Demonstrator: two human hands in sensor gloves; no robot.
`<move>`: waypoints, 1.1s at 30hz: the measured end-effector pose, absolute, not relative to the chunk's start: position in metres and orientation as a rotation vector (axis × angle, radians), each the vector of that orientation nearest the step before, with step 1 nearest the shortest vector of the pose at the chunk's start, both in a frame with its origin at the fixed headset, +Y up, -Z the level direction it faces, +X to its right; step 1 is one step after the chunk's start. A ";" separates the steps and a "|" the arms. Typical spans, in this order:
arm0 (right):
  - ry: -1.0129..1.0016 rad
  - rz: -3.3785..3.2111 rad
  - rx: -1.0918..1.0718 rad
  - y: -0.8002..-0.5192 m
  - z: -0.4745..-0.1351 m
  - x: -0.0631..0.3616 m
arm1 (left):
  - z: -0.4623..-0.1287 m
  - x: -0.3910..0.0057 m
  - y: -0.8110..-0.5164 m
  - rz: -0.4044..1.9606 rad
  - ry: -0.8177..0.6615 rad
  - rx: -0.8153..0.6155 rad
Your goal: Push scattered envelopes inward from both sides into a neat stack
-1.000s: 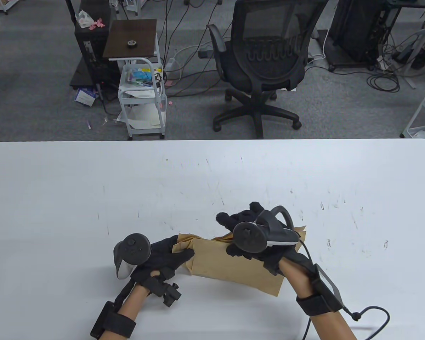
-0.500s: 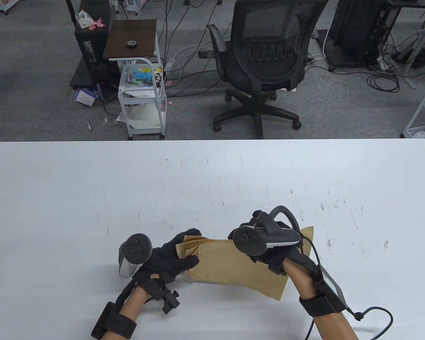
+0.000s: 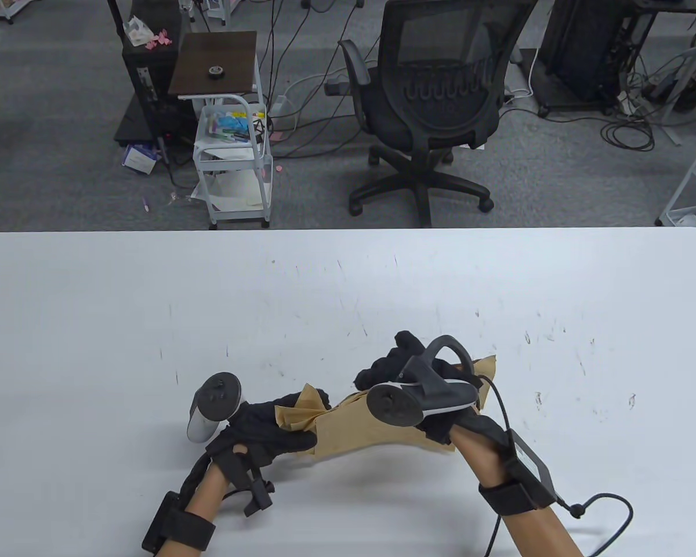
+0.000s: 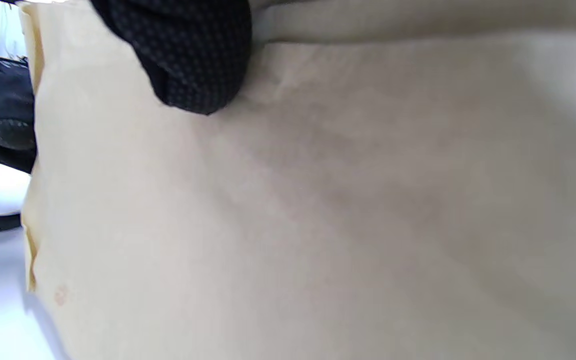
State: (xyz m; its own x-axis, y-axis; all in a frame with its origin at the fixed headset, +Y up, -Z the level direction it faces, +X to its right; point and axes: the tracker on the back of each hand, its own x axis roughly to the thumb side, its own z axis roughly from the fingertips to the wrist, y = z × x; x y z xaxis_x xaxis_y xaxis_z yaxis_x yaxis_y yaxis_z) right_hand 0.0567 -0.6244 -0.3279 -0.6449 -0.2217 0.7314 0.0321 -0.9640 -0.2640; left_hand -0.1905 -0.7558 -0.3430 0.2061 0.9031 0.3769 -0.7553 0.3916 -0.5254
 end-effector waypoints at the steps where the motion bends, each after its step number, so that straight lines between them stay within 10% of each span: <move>1: 0.409 -2.741 -1.245 -0.627 -0.327 0.063 | -0.341 -0.189 -0.754 1.140 -0.689 -0.187; 9: 0.285 -2.909 -1.168 -0.638 -0.327 0.083 | -0.332 -0.181 -0.757 1.144 -0.591 0.015; 26: 0.180 -2.788 -1.399 -0.635 -0.314 0.064 | -0.334 -0.164 -0.764 1.082 -0.830 -0.421; 33: 0.211 -2.811 -1.346 -0.642 -0.319 0.066 | -0.330 -0.158 -0.767 1.126 -0.750 -0.293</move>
State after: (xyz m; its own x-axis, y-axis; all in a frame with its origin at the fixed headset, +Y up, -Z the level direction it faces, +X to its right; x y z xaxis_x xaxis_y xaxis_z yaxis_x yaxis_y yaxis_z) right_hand 0.0664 -0.6418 -0.3187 -0.6283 -0.0742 0.7744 -0.0421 -0.9907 -0.1291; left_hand -0.1577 -0.7668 -0.3301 0.2222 0.8928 0.3918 -0.7058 0.4245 -0.5671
